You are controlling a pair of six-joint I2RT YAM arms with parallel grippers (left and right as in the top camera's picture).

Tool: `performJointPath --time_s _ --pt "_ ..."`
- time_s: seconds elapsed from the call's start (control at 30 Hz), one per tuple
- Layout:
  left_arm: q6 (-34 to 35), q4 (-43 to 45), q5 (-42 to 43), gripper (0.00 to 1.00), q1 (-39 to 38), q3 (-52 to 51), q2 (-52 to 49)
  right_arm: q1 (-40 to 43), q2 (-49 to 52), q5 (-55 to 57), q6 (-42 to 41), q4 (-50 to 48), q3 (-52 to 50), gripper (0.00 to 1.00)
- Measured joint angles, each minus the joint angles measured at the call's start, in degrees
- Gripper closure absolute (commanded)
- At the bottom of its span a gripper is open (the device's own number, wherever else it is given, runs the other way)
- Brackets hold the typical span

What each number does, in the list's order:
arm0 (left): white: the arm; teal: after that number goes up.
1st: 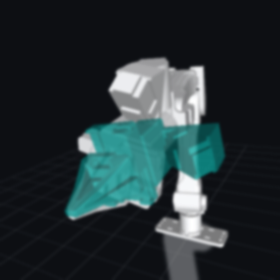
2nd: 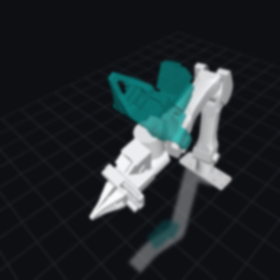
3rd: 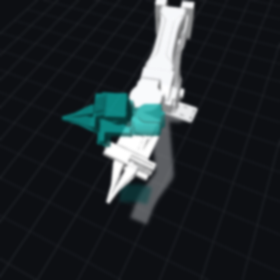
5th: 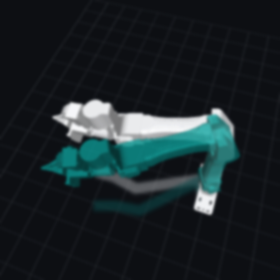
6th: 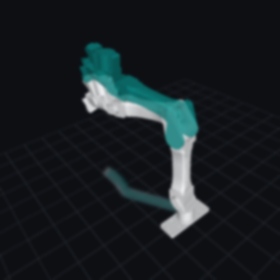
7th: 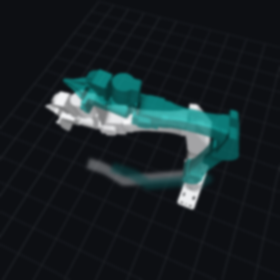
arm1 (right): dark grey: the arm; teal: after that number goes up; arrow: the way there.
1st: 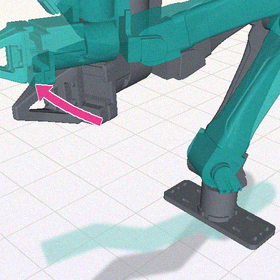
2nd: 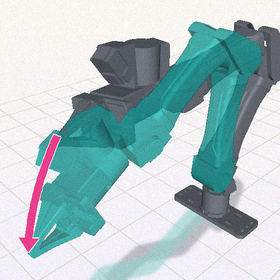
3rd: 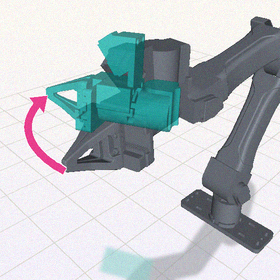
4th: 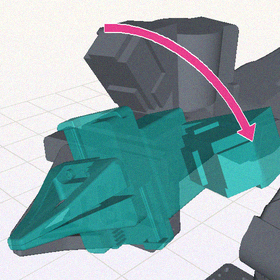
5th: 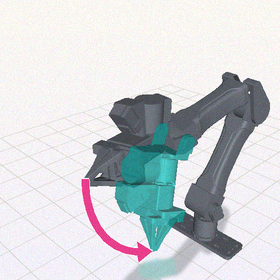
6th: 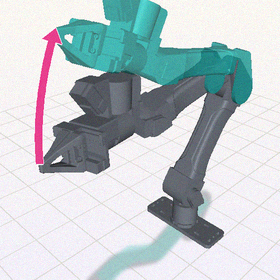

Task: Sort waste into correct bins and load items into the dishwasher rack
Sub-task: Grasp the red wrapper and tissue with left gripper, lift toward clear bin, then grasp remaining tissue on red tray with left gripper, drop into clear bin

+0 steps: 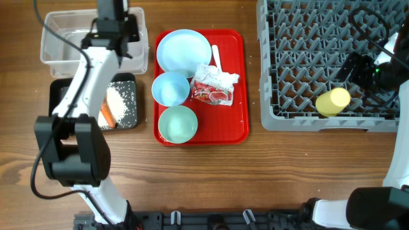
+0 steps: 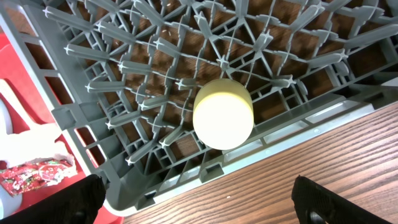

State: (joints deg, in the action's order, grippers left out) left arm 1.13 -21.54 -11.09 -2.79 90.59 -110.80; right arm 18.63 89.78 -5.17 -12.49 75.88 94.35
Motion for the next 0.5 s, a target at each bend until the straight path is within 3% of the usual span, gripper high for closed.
performJointPath --time_s 0.27,0.5 --pt "-0.42 -0.13 1.70 0.00 1.29 0.00 -1.40 0.00 0.00 0.00 0.00 -0.02 0.00 0.00" --pt "-3.48 -9.68 2.16 0.00 -17.18 -0.07 0.13 0.00 0.00 0.00 0.33 0.42 0.00 0.00"
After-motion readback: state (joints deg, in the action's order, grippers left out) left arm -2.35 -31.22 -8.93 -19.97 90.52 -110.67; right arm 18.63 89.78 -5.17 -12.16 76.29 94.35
